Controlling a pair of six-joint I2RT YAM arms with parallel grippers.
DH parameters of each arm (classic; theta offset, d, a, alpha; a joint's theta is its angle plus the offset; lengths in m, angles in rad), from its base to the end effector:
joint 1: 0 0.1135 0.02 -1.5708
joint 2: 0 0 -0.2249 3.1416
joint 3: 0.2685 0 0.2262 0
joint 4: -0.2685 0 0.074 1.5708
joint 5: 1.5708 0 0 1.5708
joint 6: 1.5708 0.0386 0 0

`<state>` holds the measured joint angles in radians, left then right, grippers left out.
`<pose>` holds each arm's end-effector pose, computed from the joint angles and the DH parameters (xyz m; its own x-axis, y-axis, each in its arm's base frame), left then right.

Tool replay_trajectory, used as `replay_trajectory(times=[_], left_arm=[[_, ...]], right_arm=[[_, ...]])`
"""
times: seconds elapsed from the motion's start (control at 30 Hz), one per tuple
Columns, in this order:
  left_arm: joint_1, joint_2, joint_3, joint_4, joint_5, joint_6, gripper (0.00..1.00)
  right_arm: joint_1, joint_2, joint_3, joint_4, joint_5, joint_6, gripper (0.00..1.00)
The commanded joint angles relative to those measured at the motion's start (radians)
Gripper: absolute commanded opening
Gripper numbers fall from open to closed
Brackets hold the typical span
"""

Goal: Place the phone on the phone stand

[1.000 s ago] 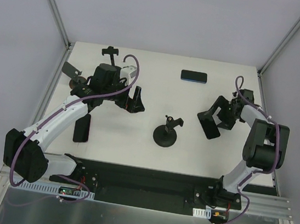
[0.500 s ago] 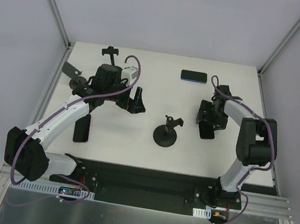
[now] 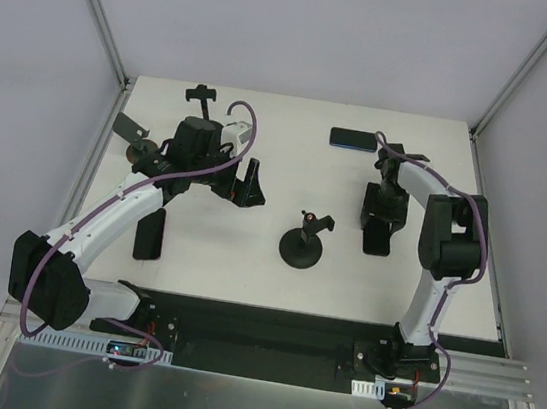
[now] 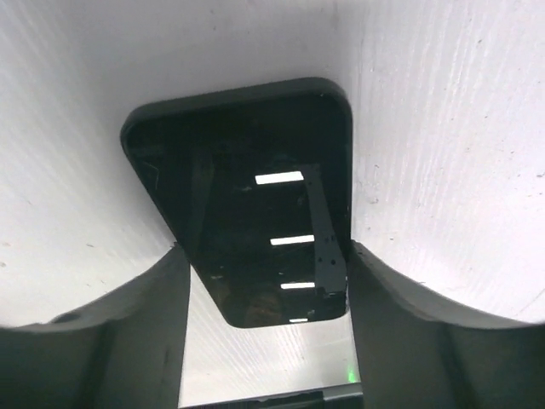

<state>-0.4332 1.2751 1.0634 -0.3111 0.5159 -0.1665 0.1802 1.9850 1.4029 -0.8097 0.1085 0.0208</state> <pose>0.2402 -0.1321 0.2878 -0.5717 0.1056 -0.8136 0.6676 0.6364 -0.3865 0.3408 0.0578 0.1390 -0.9712 -0.1559 -0.1802 -0.1390 0.9849 -0.1028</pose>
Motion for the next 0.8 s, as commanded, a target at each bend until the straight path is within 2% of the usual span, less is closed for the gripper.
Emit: replay_trajectory(times=[0.0,0.1,0.13,0.23,0.37,0.5,0.53,0.63,0.67,0.77], left_arm=[[-0.012,0.000,0.007,0.024,0.021,-0.001,0.94],[-0.013,-0.002,0.007,0.024,0.022,-0.001,0.94],[-0.015,0.000,0.007,0.023,0.019,-0.001,0.94],[-0.019,0.001,0.006,0.023,0.016,-0.001,0.94],[-0.022,0.007,0.006,0.023,0.015,0.002,0.94],[-0.024,0.009,0.009,0.020,0.013,0.004,0.94],[-0.022,0.009,0.009,0.020,0.013,0.002,0.94],[-0.022,0.007,0.009,0.018,0.012,0.004,0.94],[-0.022,0.006,0.010,0.020,0.012,0.004,0.94],[-0.025,0.006,0.009,0.017,0.009,0.004,0.94]], right_arm=[[-0.002,-0.018,-0.068,-0.008,0.005,-0.039,0.43],[-0.001,-0.078,-0.143,0.074,-0.036,-0.045,0.24],[-0.001,-0.095,-0.163,0.096,-0.046,-0.045,0.20],[0.001,-0.173,-0.226,0.159,-0.064,-0.041,0.15],[0.001,-0.230,-0.268,0.204,-0.063,-0.038,0.14],[0.002,-0.287,-0.277,0.216,-0.035,-0.033,0.48],[0.001,-0.307,-0.277,0.218,-0.032,-0.030,0.53],[-0.011,-0.328,-0.271,0.222,-0.032,-0.022,0.75],[-0.016,-0.325,-0.260,0.224,-0.044,-0.024,0.86],[-0.039,-0.269,-0.217,0.199,-0.131,-0.024,0.96]])
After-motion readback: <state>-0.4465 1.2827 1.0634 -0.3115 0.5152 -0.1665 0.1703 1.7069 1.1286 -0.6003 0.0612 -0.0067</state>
